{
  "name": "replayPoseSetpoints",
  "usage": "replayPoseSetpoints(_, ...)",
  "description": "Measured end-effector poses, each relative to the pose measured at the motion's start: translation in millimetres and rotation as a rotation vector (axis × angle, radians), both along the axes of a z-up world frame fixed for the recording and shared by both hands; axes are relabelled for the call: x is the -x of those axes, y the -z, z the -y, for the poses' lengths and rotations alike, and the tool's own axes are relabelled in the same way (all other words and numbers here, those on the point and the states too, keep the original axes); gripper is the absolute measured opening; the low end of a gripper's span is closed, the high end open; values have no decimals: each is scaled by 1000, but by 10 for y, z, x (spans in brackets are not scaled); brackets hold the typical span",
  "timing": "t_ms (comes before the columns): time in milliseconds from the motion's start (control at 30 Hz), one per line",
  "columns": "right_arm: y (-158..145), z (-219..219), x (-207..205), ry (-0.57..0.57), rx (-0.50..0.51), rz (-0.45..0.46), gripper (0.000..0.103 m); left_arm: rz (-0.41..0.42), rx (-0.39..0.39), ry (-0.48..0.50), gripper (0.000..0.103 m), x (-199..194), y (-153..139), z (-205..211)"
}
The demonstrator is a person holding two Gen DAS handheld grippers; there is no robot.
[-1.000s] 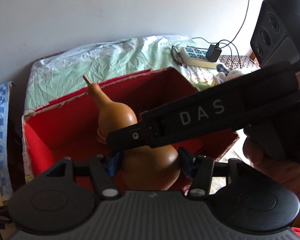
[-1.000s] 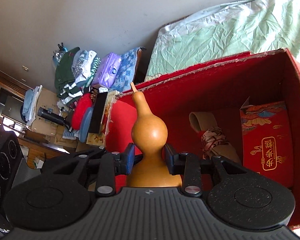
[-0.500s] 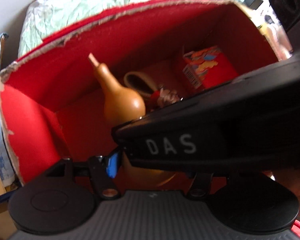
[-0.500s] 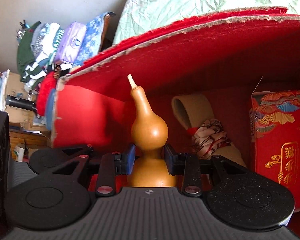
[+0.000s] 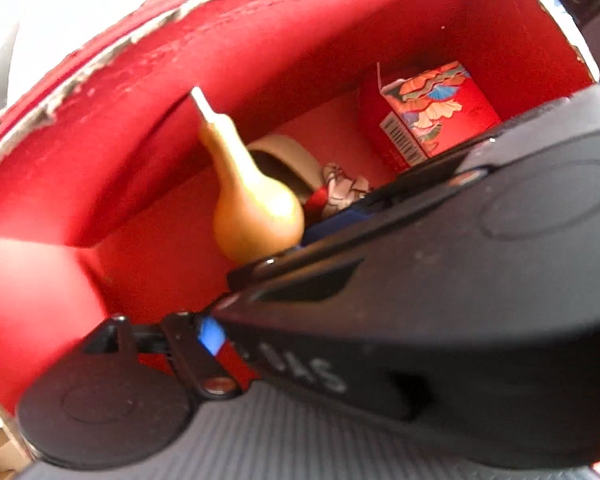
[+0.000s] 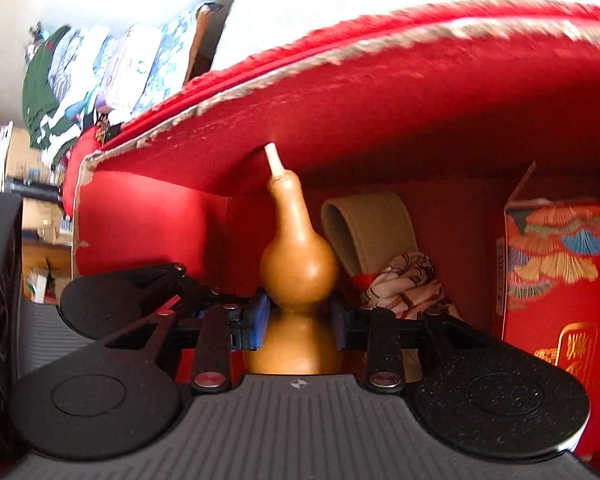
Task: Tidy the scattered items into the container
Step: 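Lower the gourd beside the slippers and open the right gripper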
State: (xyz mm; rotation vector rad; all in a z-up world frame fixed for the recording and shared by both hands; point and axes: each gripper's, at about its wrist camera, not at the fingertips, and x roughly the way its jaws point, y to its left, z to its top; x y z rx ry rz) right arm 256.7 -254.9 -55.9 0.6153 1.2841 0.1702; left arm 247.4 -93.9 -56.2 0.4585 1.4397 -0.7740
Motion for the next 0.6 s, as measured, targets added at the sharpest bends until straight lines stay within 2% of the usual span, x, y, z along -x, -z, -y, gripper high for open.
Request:
replayPoseSetpoints(100,-46,23,17,-8,32,30,39,-7,14,-8,80,7,-3,-43)
replayPoseSetpoints(267,-68,206,122,85,45,55,44,-21,25,-14,84,8,4,-72)
replayPoseSetpoints(467,13,589,316,263,-116,78,48,-18,-5,27,85,90,29,-35)
replayPoseSetpoints(600,-18,709,430,337,-138,94,48,-22,-1,71,85,160,19,-12)
